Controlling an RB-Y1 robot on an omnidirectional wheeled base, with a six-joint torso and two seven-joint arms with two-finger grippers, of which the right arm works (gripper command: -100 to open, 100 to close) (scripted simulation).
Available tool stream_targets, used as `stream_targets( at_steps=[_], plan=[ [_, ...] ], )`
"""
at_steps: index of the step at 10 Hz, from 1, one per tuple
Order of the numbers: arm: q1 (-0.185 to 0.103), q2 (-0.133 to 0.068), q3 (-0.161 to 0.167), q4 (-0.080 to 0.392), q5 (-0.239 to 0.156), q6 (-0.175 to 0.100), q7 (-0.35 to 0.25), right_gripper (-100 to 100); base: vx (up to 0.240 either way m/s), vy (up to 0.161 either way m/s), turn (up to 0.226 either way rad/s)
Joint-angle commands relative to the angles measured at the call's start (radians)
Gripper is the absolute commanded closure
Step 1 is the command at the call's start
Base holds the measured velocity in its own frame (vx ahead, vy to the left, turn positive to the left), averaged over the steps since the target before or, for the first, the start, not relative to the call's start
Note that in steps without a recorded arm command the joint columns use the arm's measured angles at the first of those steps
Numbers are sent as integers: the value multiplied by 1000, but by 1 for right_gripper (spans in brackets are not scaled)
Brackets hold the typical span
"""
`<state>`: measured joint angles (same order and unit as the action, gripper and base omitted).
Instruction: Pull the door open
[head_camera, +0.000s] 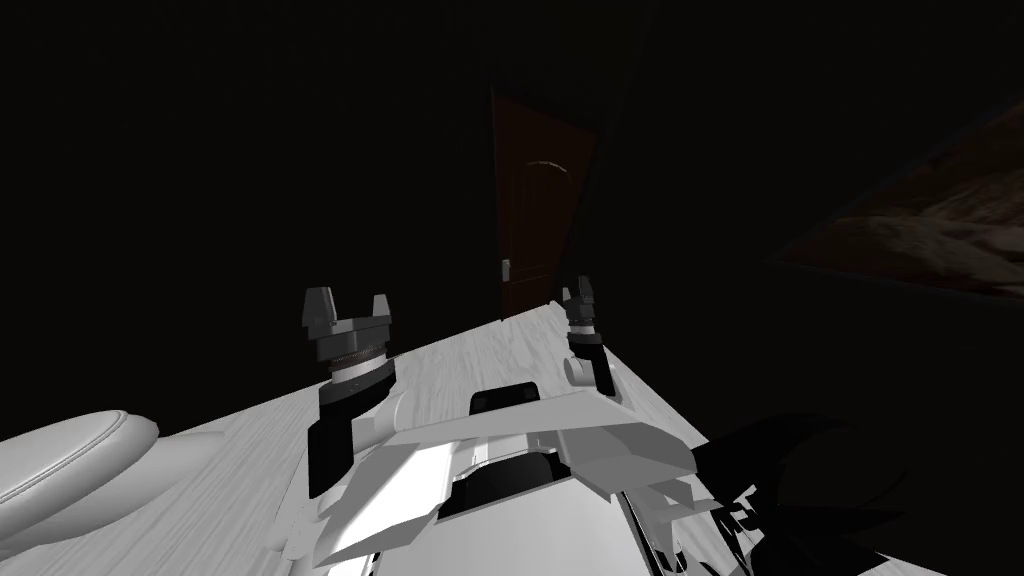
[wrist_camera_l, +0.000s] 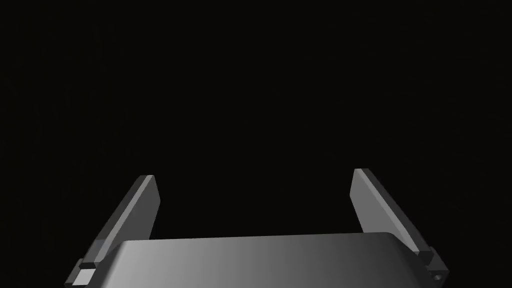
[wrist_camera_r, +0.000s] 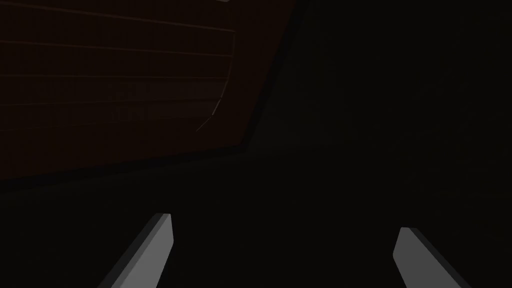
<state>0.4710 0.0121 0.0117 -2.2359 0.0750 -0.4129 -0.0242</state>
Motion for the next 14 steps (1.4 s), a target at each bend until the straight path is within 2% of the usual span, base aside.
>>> stream_targets(
  at_steps=[1,7,14],
  plan=[
    [-22,-12,-1,39,17,-5,23,-100,50,-6,-22],
    [-85,-42,-3,151,66,-18,90,-100,93,15,-13],
    [-179,-78,-6,319,140,-38,190,-100,86,15,-17]
  ],
)
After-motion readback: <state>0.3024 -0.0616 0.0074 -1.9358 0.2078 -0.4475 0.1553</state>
